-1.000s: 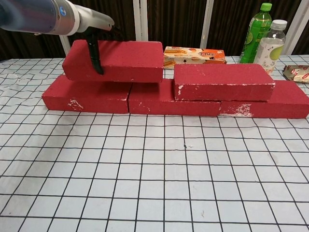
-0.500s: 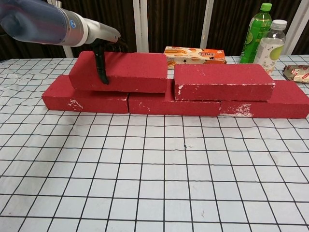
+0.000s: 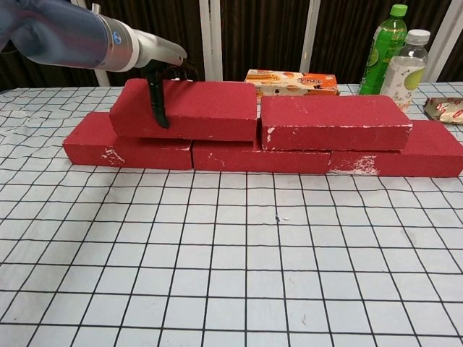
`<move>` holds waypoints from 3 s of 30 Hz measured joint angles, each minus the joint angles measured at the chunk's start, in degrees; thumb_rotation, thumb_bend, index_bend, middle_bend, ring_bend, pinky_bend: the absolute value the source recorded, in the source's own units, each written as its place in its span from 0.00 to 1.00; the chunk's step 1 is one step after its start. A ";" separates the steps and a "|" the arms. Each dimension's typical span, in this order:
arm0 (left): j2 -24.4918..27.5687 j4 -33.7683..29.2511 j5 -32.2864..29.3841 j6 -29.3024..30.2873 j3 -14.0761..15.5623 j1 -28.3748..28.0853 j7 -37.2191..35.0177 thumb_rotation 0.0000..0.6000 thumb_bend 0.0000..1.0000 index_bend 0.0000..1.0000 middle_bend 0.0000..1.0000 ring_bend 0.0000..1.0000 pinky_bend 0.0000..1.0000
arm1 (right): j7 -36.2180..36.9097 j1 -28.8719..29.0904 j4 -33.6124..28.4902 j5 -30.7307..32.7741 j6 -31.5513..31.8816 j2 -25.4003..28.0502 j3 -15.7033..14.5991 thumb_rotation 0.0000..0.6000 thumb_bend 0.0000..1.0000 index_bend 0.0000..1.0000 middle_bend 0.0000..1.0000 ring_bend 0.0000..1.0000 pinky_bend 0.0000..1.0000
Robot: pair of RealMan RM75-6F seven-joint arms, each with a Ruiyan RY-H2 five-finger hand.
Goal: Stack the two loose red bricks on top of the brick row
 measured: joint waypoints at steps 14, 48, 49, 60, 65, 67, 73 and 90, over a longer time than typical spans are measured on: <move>-1.21 1.51 -0.34 -0.17 1.37 -1.29 -0.92 1.00 0.00 0.22 0.18 0.11 0.14 | -0.20 -0.15 -0.25 0.01 0.23 0.07 -0.02 1.00 0.15 0.05 0.00 0.00 0.00; -1.05 1.49 -1.67 -0.07 3.18 -2.85 -2.38 1.00 0.00 0.22 0.14 0.10 0.15 | -1.44 -0.09 -0.67 1.34 0.54 -0.43 0.36 1.00 0.15 0.05 0.00 0.00 0.00; -1.05 1.50 -1.71 -0.06 3.22 -2.85 -2.38 1.00 0.00 0.22 0.14 0.10 0.15 | -1.47 -0.08 -0.68 1.35 0.53 -0.43 0.36 1.00 0.15 0.05 0.00 0.00 0.00; -1.62 2.28 -1.72 -0.65 3.02 -2.91 -3.51 1.00 0.00 0.22 0.13 0.10 0.15 | -1.86 -0.11 -0.87 1.45 0.76 -0.50 0.35 1.00 0.15 0.05 0.00 0.00 0.00; -1.41 1.94 -2.10 -0.73 2.95 -2.92 -3.85 1.00 0.00 0.22 0.10 0.08 0.14 | -1.95 -0.14 -0.97 1.43 0.86 -0.50 0.32 1.00 0.15 0.05 0.00 0.00 0.00; -1.27 1.80 -2.36 -0.70 3.01 -2.98 -3.82 1.00 0.00 0.21 0.09 0.07 0.14 | -1.98 -0.11 -0.97 1.53 0.81 -0.48 0.36 1.00 0.15 0.05 0.00 0.00 0.00; -0.87 1.39 -4.15 -0.59 3.33 -3.36 -3.28 1.00 0.00 0.18 0.08 0.07 0.13 | -2.15 -0.13 -1.05 1.65 0.77 -0.46 0.30 1.00 0.15 0.05 0.00 0.00 0.00; -1.38 1.92 -4.74 -0.12 3.65 -3.83 -2.74 1.00 0.00 0.16 0.08 0.07 0.13 | -2.47 -0.07 -1.23 2.12 0.71 -0.43 0.34 1.00 0.15 0.05 0.00 0.00 0.00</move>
